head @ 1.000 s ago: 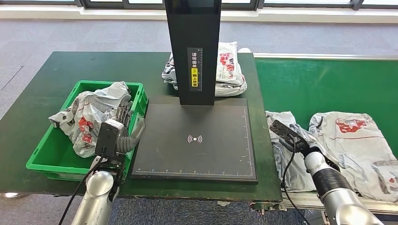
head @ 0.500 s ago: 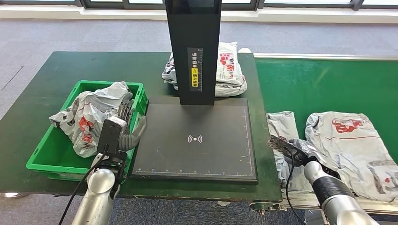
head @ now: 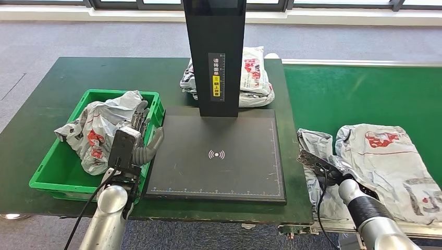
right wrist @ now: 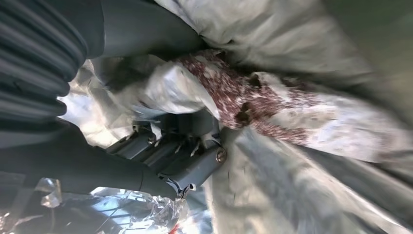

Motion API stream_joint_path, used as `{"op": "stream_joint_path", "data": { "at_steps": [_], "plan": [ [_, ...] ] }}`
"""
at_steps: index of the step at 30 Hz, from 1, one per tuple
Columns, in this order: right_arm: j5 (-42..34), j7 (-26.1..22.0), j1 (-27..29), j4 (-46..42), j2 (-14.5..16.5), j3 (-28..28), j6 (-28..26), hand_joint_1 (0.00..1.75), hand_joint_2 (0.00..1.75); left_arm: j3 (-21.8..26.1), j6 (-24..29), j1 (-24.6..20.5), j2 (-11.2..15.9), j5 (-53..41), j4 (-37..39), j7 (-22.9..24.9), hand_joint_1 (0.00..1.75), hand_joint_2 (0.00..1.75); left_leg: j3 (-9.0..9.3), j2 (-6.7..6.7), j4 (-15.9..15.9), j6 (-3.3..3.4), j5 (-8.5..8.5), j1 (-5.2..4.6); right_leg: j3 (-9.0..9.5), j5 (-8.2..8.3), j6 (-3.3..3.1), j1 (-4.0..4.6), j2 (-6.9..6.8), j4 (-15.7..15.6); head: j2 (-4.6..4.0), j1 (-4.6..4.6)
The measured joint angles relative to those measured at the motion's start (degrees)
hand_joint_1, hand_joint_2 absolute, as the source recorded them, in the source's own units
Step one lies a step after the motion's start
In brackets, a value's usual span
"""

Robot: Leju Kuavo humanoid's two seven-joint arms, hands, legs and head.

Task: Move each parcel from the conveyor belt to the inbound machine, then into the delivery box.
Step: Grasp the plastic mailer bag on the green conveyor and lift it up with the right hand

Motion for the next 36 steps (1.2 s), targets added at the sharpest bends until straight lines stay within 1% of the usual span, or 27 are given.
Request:
{"op": "stream_joint_path", "data": {
  "at_steps": [3,5,7,9,10,11,13,15,17,20,28,31,36],
  "plan": [
    [-3.9,-2.6,-0.3,0.0,0.0,-0.5,1.7,1.75,1.75,0.0,0.0,0.2,0.0,0.0,-0.4,0.0,0.00,1.75,0.00,0.00,0.0,0.00,0.00,0.00,0.00,0.00,0.00,0.00,0.00,0.0,0.01,0.00],
    [-7.8,-5.0,-0.4,0.0,0.2,-1.1,4.3,1.75,1.75,0.0,0.0,0.3,0.0,0.0,-0.6,0.0,0.00,1.75,-0.01,-0.01,0.0,0.00,0.00,0.00,0.00,0.00,0.00,0.00,0.00,0.0,0.01,0.00],
    [-16.3,-9.3,-0.5,0.0,0.5,-2.9,10.0,1.75,1.75,0.0,0.0,0.5,0.1,0.2,-0.7,-0.4,0.00,1.75,-0.01,-0.01,0.0,0.00,0.00,0.00,0.00,0.00,0.00,0.00,-0.01,0.0,0.01,0.01],
    [-28.1,-13.0,-0.4,-0.6,1.0,-5.9,17.0,1.75,1.75,0.0,0.1,0.7,0.1,0.5,-0.7,-1.4,0.00,1.75,-0.02,-0.01,0.0,0.00,0.00,0.00,-0.01,0.00,0.00,0.01,-0.02,0.0,0.01,0.01],
    [-33.9,-13.9,-0.3,-1.1,1.4,-7.4,19.7,1.75,1.75,0.0,0.1,0.9,0.2,0.6,-0.7,-2.0,0.00,1.75,-0.03,-0.01,0.0,0.00,0.00,0.00,-0.02,0.00,0.00,0.01,-0.02,0.0,0.01,0.01],
    [-39.4,-14.2,-0.1,-1.7,1.8,-8.8,21.7,1.75,1.75,0.0,0.3,0.9,0.2,0.7,-0.6,-2.5,0.00,1.75,-0.03,-0.01,0.0,0.00,0.00,0.00,-0.02,0.00,0.00,0.01,-0.02,0.0,0.01,0.00],
    [-48.2,-13.5,0.3,-3.4,2.7,-10.7,23.4,1.75,1.75,0.1,0.5,1.0,0.3,0.9,-0.3,-3.4,0.00,1.75,-0.04,-0.01,0.0,-0.01,0.00,0.00,-0.04,0.00,-0.01,0.03,-0.01,0.0,0.01,0.00],
    [-55.3,-12.5,0.7,-5.3,3.3,-11.7,23.8,1.75,1.75,0.1,0.7,1.0,0.4,1.3,0.2,-4.1,0.00,1.75,-0.05,-0.02,0.0,-0.01,0.00,0.00,-0.05,-0.01,-0.01,0.05,-0.01,0.0,0.01,0.00],
    [-60.6,-11.7,1.2,-7.2,3.8,-12.4,23.8,1.75,1.75,0.3,0.7,1.0,0.5,1.6,0.6,-4.5,0.00,1.75,-0.05,-0.02,0.0,-0.01,0.00,0.00,-0.06,-0.01,-0.01,0.06,-0.01,0.0,0.01,0.00],
    [-65.2,-11.0,2.0,-9.7,4.1,-12.7,23.6,1.75,1.75,0.6,0.7,0.9,0.7,1.8,1.1,-4.9,0.00,1.75,-0.05,0.00,0.0,0.00,0.00,0.00,-0.07,-0.01,0.00,0.04,0.01,0.0,0.01,0.00],
    [-72.2,-10.5,3.3,-14.4,4.7,-12.7,21.9,1.75,1.75,0.9,0.8,0.7,0.8,2.0,1.7,-4.9,0.00,1.75,-0.06,-0.01,0.0,0.01,0.00,0.00,-0.06,0.01,0.03,-0.02,0.01,0.0,0.01,0.00],
    [-74.0,-10.0,3.1,-16.2,4.9,-12.7,21.5,1.75,1.75,0.9,0.8,0.6,0.8,2.2,1.8,-4.9,0.00,1.75,-0.07,-0.01,0.0,0.01,0.00,0.00,-0.06,0.02,0.04,-0.02,0.00,0.0,0.01,0.00],
    [-74.9,-9.0,2.8,-18.6,5.5,-12.7,20.5,1.75,1.75,0.9,0.8,0.6,0.8,2.3,1.9,-4.9,0.00,1.75,-0.08,-0.03,0.0,0.01,0.00,0.00,-0.06,0.01,0.04,-0.01,-0.03,0.0,-0.01,0.00]
  ]
}}
